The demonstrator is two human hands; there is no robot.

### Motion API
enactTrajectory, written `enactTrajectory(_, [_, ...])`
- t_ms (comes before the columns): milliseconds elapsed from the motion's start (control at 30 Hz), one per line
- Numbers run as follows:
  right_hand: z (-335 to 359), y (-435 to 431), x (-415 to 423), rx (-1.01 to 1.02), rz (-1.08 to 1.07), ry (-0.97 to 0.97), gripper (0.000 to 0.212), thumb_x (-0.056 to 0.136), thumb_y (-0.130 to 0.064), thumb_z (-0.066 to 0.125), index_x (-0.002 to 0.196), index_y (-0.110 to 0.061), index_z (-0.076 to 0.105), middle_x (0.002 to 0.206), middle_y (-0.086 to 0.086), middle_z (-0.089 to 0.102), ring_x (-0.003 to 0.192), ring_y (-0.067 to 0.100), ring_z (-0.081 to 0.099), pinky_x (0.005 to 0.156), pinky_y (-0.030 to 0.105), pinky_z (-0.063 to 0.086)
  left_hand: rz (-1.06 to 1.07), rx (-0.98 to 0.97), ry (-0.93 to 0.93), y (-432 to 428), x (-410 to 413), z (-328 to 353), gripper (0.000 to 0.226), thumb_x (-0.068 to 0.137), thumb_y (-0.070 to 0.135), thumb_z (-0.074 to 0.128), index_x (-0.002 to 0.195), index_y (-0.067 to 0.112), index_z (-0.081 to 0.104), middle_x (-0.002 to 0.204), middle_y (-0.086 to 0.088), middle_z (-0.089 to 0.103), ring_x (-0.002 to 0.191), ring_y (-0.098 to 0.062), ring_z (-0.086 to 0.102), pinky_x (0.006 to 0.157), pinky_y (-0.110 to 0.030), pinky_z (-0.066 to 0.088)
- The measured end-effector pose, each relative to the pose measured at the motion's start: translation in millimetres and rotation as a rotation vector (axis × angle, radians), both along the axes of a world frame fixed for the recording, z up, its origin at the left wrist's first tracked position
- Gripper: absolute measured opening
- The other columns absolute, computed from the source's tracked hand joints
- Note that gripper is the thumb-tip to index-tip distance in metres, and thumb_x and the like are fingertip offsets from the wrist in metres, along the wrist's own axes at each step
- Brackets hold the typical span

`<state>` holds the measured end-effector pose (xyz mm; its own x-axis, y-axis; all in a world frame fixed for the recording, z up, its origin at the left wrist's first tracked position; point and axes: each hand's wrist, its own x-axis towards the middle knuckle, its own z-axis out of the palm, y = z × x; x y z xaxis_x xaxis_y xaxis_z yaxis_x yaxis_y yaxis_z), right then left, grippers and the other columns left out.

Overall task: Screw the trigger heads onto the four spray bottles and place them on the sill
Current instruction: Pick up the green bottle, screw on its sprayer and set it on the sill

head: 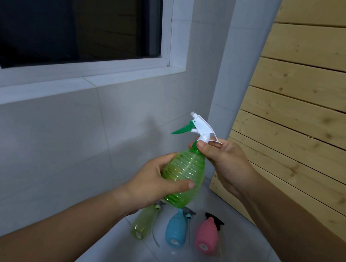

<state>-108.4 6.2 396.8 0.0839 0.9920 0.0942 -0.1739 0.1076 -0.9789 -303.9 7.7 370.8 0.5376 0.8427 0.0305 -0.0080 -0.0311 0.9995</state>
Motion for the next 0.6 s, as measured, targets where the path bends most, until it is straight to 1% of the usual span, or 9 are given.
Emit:
enactTrajectory(67, [-2,1,0,-0.001,-0.004,-0.003,0.012,0.084,-0.009,0.07,0.095,-0.005,0.073,0.089,0.009,0.076,0.084,0.018,0.07,0.085,0.031,0.054,0.01,0.012,0.009,1,1,-1,0.046,0.081,0.0,0.084,0.123,0.016,0.072,0.113,-0.024,0.075,0.091,-0.022,0.074,0.083,-0.039,0.064])
enactTrajectory(133, [-4,1,-1,-0.005,0.002,0.017,0.015,0.084,-0.01,0.07,0.097,-0.003,0.073,0.09,0.01,0.077,0.085,0.018,0.07,0.084,0.031,0.054,0.023,-0.005,0.009,2,1,-1,0.047,0.079,0.004,0.086,0.122,0.018,0.072,0.113,-0.021,0.076,0.092,-0.022,0.075,0.083,-0.04,0.065])
enactTrajectory(167, [-4,1,-2,-0.007,0.01,0.037,0.021,0.083,-0.011,0.072,0.1,-0.001,0.072,0.092,0.011,0.077,0.086,0.019,0.071,0.084,0.031,0.056,0.023,-0.021,0.002,2,0,-2,0.049,0.077,0.008,0.087,0.122,0.019,0.072,0.113,-0.019,0.078,0.093,-0.022,0.076,0.081,-0.039,0.065])
enactTrajectory(233, [-2,-1,-4,-0.009,0.039,0.085,0.039,0.076,-0.018,0.076,0.11,0.001,0.068,0.098,0.013,0.077,0.09,0.022,0.072,0.086,0.032,0.057,0.014,-0.065,-0.028,3,-3,-3,0.054,0.074,0.012,0.088,0.124,0.022,0.07,0.112,-0.013,0.079,0.095,-0.022,0.077,0.077,-0.035,0.064])
enactTrajectory(300, [0,-4,-2,-0.033,0.06,0.095,0.053,0.07,-0.029,0.079,0.118,-0.009,0.064,0.103,0.009,0.077,0.097,0.021,0.072,0.088,0.033,0.057,0.027,-0.1,-0.071,4,-6,-2,0.057,0.075,0.014,0.089,0.127,0.024,0.069,0.114,-0.01,0.079,0.097,-0.022,0.077,0.074,-0.033,0.063])
enactTrajectory(400, [1,-10,-2,-0.094,0.041,-0.084,0.058,0.07,-0.042,0.076,0.123,-0.023,0.061,0.108,0.0,0.077,0.104,0.013,0.071,0.087,0.031,0.055,0.116,-0.14,-0.153,10,-8,6,0.054,0.076,0.023,0.089,0.125,0.03,0.069,0.115,-0.006,0.08,0.101,-0.025,0.078,0.076,-0.039,0.064])
enactTrajectory(467, [1,-12,-9,-0.088,0.063,-0.172,0.048,0.078,-0.037,0.072,0.123,-0.024,0.062,0.109,-0.002,0.077,0.101,0.011,0.072,0.08,0.026,0.056,0.164,-0.172,-0.214,15,-9,12,0.052,0.077,0.031,0.087,0.126,0.031,0.069,0.116,-0.005,0.08,0.104,-0.026,0.078,0.077,-0.041,0.065])
enactTrajectory(533, [4,-9,-19,-0.046,0.081,-0.195,0.041,0.084,-0.025,0.069,0.124,-0.023,0.061,0.115,-0.001,0.074,0.102,0.012,0.071,0.077,0.024,0.056,0.188,-0.196,-0.275,19,-8,19,0.042,0.083,0.037,0.074,0.124,0.031,0.07,0.12,-0.005,0.079,0.109,-0.026,0.077,0.078,-0.043,0.065])
enactTrajectory(600, [12,-2,-27,0.017,0.074,-0.217,0.047,0.082,-0.018,0.071,0.127,-0.021,0.058,0.123,0.003,0.07,0.111,0.014,0.067,0.089,0.03,0.056,0.204,-0.196,-0.31,26,-8,27,0.029,0.096,0.033,0.062,0.123,0.033,0.071,0.123,-0.005,0.077,0.113,-0.026,0.075,0.08,-0.044,0.065])
